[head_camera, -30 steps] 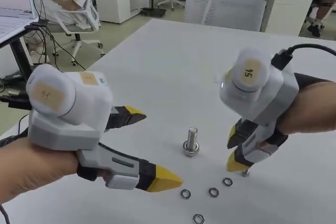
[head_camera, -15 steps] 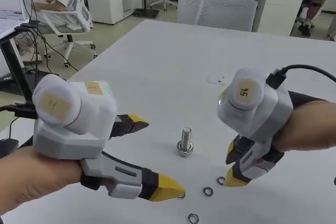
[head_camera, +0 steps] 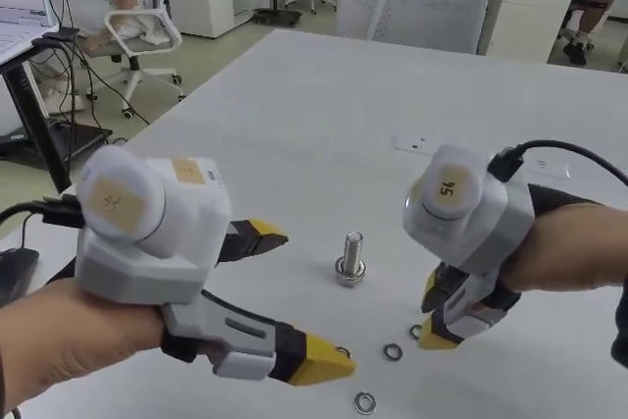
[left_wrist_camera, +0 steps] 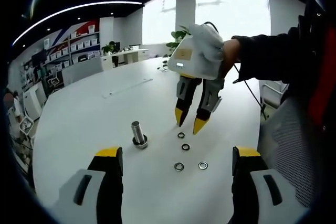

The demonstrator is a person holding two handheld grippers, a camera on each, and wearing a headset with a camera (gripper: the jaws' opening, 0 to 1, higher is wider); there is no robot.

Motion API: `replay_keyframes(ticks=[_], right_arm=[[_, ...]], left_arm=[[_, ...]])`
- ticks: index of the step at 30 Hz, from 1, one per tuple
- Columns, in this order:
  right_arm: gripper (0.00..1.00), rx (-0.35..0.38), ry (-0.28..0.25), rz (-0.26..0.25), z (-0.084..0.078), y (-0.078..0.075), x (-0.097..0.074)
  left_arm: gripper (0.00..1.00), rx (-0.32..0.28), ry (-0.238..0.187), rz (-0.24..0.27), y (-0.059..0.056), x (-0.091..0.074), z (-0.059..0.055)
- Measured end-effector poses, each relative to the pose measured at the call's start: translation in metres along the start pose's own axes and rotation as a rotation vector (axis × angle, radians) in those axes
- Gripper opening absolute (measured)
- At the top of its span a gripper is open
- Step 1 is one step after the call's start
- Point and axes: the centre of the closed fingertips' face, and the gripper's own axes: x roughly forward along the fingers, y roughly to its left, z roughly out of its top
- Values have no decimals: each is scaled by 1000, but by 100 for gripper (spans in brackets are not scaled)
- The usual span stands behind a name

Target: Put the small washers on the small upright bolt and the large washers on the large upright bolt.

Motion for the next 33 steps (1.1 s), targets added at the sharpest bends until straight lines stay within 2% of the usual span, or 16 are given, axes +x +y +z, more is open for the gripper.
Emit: replay_keyframes(ticks=[15,33], right_arm=[[22,2,61,-3,-6,-6,18],[19,41,71,7,-11,-10,26]], left_arm=[[86,-11,-2,-7,0,1,-5],[86,-17,-8,-13,0,3,-6]])
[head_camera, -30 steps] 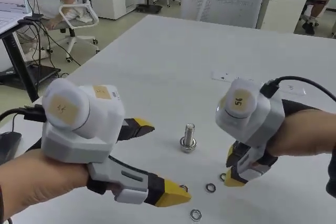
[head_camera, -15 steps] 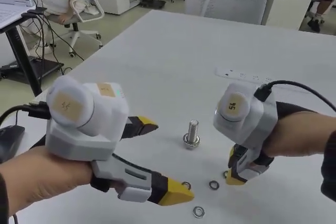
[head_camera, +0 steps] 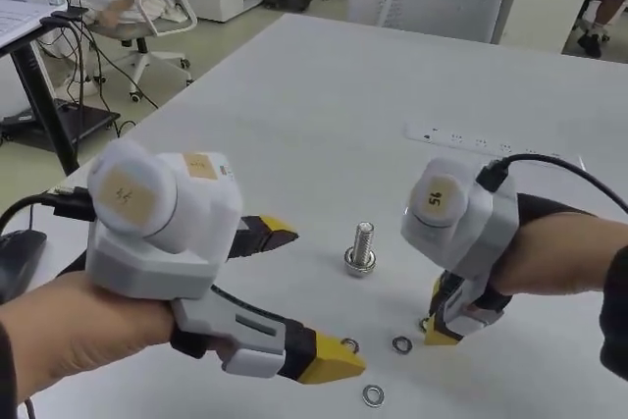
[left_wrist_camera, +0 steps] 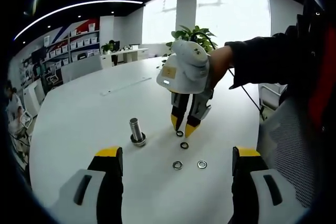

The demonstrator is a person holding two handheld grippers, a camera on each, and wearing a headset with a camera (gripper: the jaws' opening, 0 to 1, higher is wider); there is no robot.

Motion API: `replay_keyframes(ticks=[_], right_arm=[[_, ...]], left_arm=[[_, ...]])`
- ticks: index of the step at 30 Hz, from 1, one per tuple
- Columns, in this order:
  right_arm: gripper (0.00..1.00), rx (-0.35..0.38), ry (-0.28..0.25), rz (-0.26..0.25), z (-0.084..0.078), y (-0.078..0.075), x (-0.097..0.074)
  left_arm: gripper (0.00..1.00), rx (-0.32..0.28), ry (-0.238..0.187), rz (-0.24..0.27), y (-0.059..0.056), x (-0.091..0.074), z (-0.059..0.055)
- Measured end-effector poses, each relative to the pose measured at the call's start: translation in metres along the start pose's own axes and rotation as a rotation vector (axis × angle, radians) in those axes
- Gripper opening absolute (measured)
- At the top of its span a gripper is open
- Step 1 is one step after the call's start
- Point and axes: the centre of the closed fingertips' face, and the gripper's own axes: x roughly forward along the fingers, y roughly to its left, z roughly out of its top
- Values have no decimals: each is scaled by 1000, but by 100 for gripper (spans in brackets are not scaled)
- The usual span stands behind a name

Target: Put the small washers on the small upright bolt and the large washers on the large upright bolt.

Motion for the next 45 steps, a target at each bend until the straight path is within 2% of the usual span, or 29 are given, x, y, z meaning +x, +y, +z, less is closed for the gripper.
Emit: replay_keyframes(ticks=[11,19,33,45], right_arm=[[15,-9,4,-5,0,0,0],[18,-4,6,8,1,3,0],[14,-11,-15,-5,1,1,0],[14,-5,1,2,-6,6,-1]], left_arm=[[86,-2,-4,2,0,-1,0],[86,-3,-2,6,1,-2,-1],[86,-4,0,6,0,-2,-1],[86,-2,8,-1,-2,-1,-4]])
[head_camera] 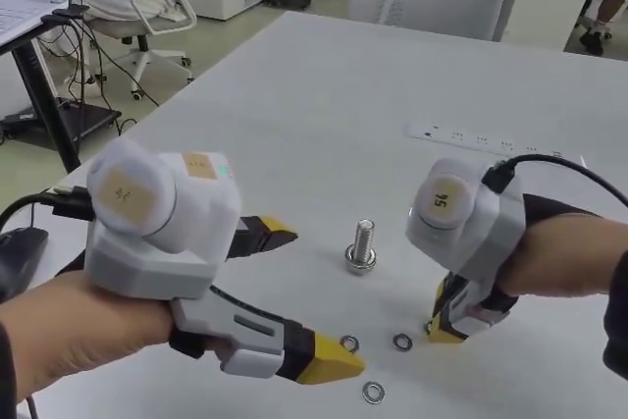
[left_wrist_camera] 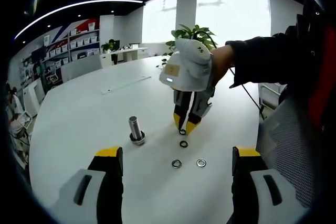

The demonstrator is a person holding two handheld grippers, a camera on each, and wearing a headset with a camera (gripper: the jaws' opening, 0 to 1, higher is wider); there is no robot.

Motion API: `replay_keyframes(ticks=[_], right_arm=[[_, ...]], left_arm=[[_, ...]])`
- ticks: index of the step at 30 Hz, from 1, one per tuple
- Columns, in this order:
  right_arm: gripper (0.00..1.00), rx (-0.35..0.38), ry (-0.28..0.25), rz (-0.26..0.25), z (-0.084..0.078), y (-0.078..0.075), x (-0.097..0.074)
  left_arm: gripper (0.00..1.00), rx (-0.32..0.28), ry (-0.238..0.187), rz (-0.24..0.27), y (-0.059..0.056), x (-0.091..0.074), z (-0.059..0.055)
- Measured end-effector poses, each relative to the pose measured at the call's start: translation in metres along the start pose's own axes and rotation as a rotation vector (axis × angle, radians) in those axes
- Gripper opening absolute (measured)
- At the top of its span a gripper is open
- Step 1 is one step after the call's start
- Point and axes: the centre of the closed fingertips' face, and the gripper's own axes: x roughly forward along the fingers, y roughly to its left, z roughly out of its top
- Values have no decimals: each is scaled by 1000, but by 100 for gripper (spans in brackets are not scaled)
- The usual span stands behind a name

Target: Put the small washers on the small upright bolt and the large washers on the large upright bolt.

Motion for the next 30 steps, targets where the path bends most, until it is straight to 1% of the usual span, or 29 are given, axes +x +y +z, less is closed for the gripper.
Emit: replay_keyframes(ticks=[12,23,28,30], right_arm=[[14,28,-12,-8,-9,6,-13],[14,53,-28,-13,-20,16,-28],[14,82,-59,-16,-23,17,-39],[14,92,-63,-17,-26,17,-43]], left_arm=[[86,6,8,-20,-5,4,0],[86,15,13,-41,-10,10,1],[86,17,15,-47,-10,11,0],[86,16,17,-50,-11,11,0]])
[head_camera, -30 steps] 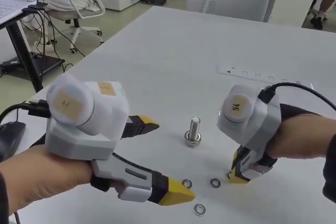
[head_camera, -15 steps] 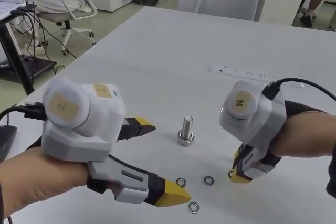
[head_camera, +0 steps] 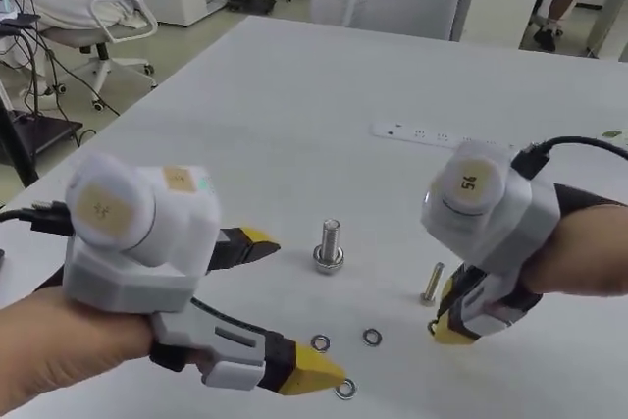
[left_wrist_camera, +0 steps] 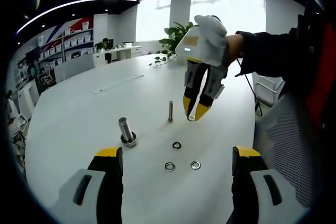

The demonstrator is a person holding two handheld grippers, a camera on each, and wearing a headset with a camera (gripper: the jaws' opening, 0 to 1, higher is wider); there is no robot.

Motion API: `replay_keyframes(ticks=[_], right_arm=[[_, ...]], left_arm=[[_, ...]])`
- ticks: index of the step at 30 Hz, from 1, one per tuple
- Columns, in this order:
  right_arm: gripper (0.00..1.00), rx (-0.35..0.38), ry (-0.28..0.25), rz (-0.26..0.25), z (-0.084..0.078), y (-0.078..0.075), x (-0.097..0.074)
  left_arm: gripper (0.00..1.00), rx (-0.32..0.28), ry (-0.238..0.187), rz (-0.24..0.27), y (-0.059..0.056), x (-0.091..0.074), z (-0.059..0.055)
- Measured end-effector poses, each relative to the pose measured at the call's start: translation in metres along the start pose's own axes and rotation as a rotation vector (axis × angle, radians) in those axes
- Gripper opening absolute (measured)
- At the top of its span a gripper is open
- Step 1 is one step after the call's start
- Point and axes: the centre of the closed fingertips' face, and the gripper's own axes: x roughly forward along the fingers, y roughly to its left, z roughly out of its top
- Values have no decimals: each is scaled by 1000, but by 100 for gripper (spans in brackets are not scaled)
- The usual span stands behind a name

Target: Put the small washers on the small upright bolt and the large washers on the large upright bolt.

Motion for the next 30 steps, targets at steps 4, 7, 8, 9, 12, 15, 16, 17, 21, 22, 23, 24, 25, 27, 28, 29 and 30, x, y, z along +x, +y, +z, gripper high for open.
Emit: replay_keyframes(ticks=[4,7,8,9,12,15,16,17,21,22,23,24,25,27,28,29,30], right_arm=[[14,8,-2,-15,-4,-3,-7],[14,15,-2,-23,-7,-5,-12],[14,16,-3,-26,-7,-6,-14],[14,17,-2,-29,-8,-7,-16],[14,19,-4,-37,-10,-10,-21],[14,17,-1,-52,-10,-16,-28],[14,18,-1,-56,-10,-18,-30],[14,16,-3,-62,-9,-21,-32],[14,13,-12,-82,-4,-28,-41],[14,13,-12,-84,-3,-29,-42],[14,9,-13,-90,-2,-31,-43],[14,4,-14,-95,1,-32,-45],[14,1,-15,-96,2,-33,-46],[14,-7,-19,-102,7,-36,-47],[14,-12,-16,-103,9,-37,-47],[14,-17,-16,-106,10,-38,-47],[14,-22,-18,-108,12,-39,-47]], left_arm=[[86,2,1,-6,-2,1,1],[86,4,3,-8,-2,1,1],[86,4,2,-9,-2,2,1],[86,4,2,-10,-2,2,1],[86,5,3,-12,-2,2,1],[86,5,1,-12,-2,2,1],[86,5,2,-12,-2,2,1],[86,4,1,-12,-2,2,2],[86,2,-2,-9,-2,1,2],[86,2,-3,-8,-2,1,2],[86,2,-3,-8,-2,1,2],[86,3,-2,-8,-2,1,2],[86,2,-2,-8,-2,1,2],[86,2,-3,-6,-1,1,2],[86,1,-4,-5,-1,1,2],[86,1,-5,-4,-1,0,2],[86,1,-5,-3,-1,0,2]])
